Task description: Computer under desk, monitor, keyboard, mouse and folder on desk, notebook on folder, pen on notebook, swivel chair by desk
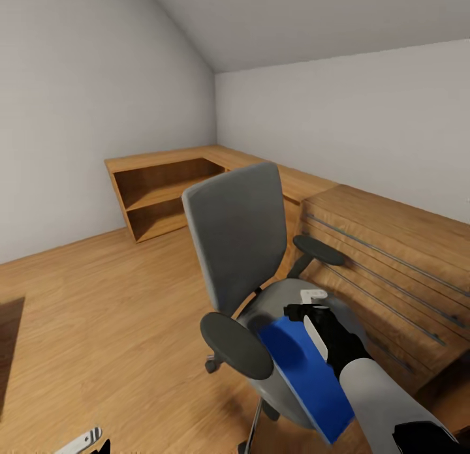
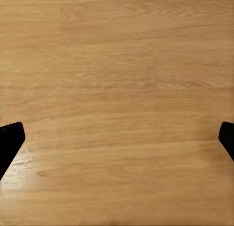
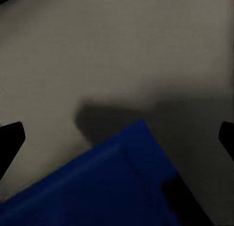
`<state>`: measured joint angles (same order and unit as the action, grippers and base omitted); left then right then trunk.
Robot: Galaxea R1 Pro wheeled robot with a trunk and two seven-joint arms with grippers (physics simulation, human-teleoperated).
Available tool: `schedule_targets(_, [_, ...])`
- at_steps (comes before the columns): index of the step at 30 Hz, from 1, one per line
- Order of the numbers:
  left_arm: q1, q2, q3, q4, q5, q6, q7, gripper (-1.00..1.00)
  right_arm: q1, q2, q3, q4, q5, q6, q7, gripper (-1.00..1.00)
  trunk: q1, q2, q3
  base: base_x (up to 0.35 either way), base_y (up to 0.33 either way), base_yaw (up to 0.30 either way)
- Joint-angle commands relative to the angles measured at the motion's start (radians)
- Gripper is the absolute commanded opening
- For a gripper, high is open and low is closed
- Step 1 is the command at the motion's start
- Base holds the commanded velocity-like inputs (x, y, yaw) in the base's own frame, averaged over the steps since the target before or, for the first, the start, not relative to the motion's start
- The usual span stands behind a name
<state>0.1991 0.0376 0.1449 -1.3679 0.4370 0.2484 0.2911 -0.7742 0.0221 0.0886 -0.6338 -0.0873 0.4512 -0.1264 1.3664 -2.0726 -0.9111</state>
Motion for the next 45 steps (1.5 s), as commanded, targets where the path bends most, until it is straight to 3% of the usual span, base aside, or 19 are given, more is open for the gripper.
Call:
schedule_targets(1, [0.000, 0.000, -0.001, -0.002, 0.009, 0.004, 0.006, 1.00, 0.000, -0.001, 0.005, -0.001, -0.009, 0.004, -0.009, 1.00, 0.000, 0.000, -0.001, -0.054, 0.000, 0.000])
schedule_targets(35, [0.000, 0.001, -0.001, 0.000, 0.010, 0.005, 0.007, 1.00, 0.000, -0.001, 0.005, -0.001, -0.009, 0.004, -0.009, 1.00, 0.000, 0.000, -0.001, -0.079, -0.025, 0.000])
schedule_targets(45, [0.000, 0.000, -0.001, 0.002, 0.011, 0.005, 0.007, 1.00, 0.000, -0.001, 0.005, -0.005, -0.012, 0.004, -0.009, 1.00, -0.039, 0.070, 0.031, -0.006, 0.000, 0.000])
